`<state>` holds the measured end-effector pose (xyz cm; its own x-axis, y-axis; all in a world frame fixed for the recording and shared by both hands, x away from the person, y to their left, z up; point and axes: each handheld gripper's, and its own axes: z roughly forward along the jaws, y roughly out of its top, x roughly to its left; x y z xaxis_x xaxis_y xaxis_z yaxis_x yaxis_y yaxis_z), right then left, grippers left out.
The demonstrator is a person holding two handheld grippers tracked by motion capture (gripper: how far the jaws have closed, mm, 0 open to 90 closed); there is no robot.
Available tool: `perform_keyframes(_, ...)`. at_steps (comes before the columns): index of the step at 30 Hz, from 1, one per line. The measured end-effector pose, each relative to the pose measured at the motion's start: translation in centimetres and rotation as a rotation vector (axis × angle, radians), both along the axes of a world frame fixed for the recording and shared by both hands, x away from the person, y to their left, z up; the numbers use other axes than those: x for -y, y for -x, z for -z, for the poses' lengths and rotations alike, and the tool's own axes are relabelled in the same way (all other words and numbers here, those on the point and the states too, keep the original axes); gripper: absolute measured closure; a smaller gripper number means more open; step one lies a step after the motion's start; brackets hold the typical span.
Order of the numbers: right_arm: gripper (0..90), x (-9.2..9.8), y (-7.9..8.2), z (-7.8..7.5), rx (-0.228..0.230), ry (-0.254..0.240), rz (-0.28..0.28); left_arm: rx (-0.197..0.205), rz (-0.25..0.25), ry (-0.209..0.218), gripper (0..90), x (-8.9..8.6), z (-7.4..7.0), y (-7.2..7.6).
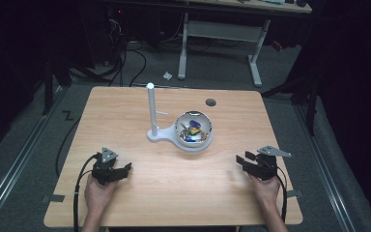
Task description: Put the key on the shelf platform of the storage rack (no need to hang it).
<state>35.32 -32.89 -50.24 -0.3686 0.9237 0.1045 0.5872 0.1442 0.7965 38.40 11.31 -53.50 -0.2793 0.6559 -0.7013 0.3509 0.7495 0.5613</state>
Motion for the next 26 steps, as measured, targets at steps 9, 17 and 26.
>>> perform_keyframes(9, 49.7, -2.0, -0.8, 1.7, -0.029, 0.111, -0.036, 0.001, 0.001, -0.001, 30.7, 0.0, 0.0, 0.0)
perform_keyframes(17, 47.9, -2.4, -1.0, 2.8, -0.053, 0.153, -0.027, 0.001, 0.001, -0.002, 30.6, 0.0, 0.0, 0.0)
perform_keyframes(26, 47.6, -2.5, -1.0, 2.8, -0.052, 0.155, -0.024, 0.002, 0.002, -0.003, 30.6, 0.0, 0.0, 0.0)
